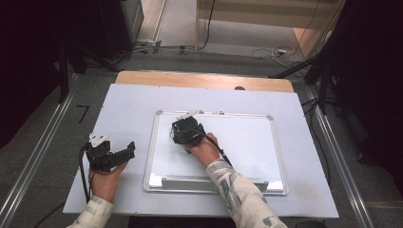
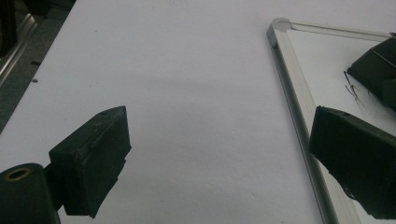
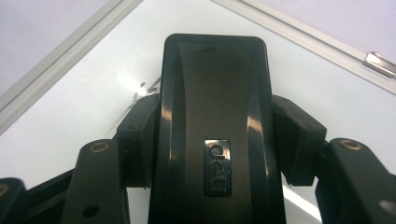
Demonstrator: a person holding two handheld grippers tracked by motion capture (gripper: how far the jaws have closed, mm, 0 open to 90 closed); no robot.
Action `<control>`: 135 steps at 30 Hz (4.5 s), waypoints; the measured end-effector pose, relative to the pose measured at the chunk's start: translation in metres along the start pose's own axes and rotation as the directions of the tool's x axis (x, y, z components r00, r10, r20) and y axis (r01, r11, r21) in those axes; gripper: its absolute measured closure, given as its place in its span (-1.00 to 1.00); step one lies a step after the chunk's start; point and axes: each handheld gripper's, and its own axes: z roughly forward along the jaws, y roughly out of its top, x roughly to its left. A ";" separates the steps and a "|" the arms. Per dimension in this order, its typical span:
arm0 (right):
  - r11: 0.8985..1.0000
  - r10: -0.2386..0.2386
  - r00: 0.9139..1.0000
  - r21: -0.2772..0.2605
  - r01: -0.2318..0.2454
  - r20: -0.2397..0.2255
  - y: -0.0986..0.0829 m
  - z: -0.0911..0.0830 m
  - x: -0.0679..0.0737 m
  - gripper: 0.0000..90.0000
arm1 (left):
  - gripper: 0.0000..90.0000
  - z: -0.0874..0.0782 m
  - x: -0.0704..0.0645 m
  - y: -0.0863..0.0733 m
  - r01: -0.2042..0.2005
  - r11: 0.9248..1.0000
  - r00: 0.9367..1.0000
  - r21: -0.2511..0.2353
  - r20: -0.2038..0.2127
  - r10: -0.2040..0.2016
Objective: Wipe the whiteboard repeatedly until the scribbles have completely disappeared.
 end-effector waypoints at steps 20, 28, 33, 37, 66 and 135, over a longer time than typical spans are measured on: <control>0.999 0.044 0.998 0.000 -0.044 0.053 0.017 0.013 0.006 -0.16 | -0.87 0.003 -0.003 0.001 -0.007 1.000 1.000 0.004 0.005 0.007; 1.000 0.025 0.999 0.001 -0.025 0.041 0.019 0.015 0.018 -0.16 | -0.87 0.002 -0.002 0.001 -0.005 1.000 1.000 0.003 0.008 0.005; 1.000 0.011 1.000 0.001 -0.011 0.027 0.019 0.014 0.028 -0.16 | -0.87 0.003 -0.001 0.001 -0.003 1.000 1.000 0.004 0.007 0.003; 1.000 -0.002 1.000 -0.001 0.002 0.016 0.016 0.012 0.036 -0.16 | -0.87 0.003 -0.001 0.001 0.000 1.000 1.000 0.003 0.007 0.000; 0.998 0.056 0.997 0.009 -0.057 0.057 0.009 0.007 -0.005 -0.16 | -0.87 0.003 0.000 -0.001 0.005 1.000 1.000 0.008 -0.002 -0.005; 0.994 -0.104 0.992 0.007 0.105 -0.067 -0.009 -0.008 0.037 -0.16 | -0.87 0.008 -0.006 0.000 -0.013 1.000 1.000 0.021 0.003 0.013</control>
